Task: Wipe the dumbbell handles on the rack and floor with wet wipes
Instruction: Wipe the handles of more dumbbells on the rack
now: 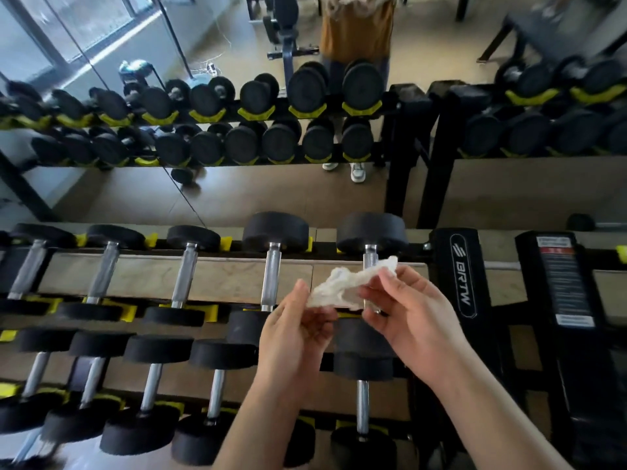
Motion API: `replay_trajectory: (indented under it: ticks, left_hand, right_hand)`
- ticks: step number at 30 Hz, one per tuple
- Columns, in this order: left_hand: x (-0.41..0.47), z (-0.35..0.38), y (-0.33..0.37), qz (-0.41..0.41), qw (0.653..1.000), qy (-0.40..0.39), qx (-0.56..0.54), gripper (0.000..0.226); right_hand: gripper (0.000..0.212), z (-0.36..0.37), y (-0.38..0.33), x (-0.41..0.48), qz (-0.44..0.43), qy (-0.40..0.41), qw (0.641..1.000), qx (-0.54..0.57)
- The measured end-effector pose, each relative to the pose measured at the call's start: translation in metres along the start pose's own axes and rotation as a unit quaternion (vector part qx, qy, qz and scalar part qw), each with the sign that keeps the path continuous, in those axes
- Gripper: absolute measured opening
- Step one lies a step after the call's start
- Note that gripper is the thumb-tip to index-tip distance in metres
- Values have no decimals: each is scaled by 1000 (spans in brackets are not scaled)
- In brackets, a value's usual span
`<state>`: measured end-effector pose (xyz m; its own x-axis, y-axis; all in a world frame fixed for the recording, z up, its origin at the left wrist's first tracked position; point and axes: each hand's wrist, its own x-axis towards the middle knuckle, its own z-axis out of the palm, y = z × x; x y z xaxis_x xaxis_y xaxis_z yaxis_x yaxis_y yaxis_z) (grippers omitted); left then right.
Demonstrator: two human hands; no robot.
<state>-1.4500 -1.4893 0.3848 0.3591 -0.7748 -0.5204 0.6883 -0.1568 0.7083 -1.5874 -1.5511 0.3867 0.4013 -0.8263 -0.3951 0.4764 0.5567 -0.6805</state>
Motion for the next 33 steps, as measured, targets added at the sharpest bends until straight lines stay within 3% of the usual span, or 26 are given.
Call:
replay_trajectory:
  ticks: [2,7,9,11,13,16,20,24,29,31,33]
  left_hand:
    - [-5,-9,1,-13,1000,-19,18,23]
    - [-25,-46,-1,17,970,-84,226,17]
    - [-34,-61,-1,75,940,-99,319,12]
    - [-46,-70,2,156,898,-93,400,29]
    - [-61,-69,7,198,891,-147,382,24]
    - [-73,-64,5,164,900,-230,332,28]
    - [-80,-72,-5,171,929,-145,294,12]
    - [-75,-78,-7,170,945,-107,257,23]
    - [-54,-73,-13,156,974,-45,156,23]
    - [-45,-69,-14,113,986,-78,96,16]
    - [-35,-64,-14,81,973,-150,157,22]
  right_hand:
    - [11,1,-4,-8,-20,9,1000,21]
    - [11,13,-1,-33,-65,39,995,-58]
    - [14,18,6,-44,-70,40,992,-97]
    - [15,26,15,-58,-66,30,988,-135]
    - [15,33,25,-71,-74,18,980,-183]
    - [17,39,40,-82,-111,41,955,-274]
    - [40,38,51,-90,-76,4,960,-269]
    - [58,35,54,-83,-33,-60,947,-314]
    - [51,27,46,-51,-6,-39,928,-371]
    - [43,21,40,-38,-10,-22,924,-381]
    - [24,17,34,-25,-20,-18,925,-379]
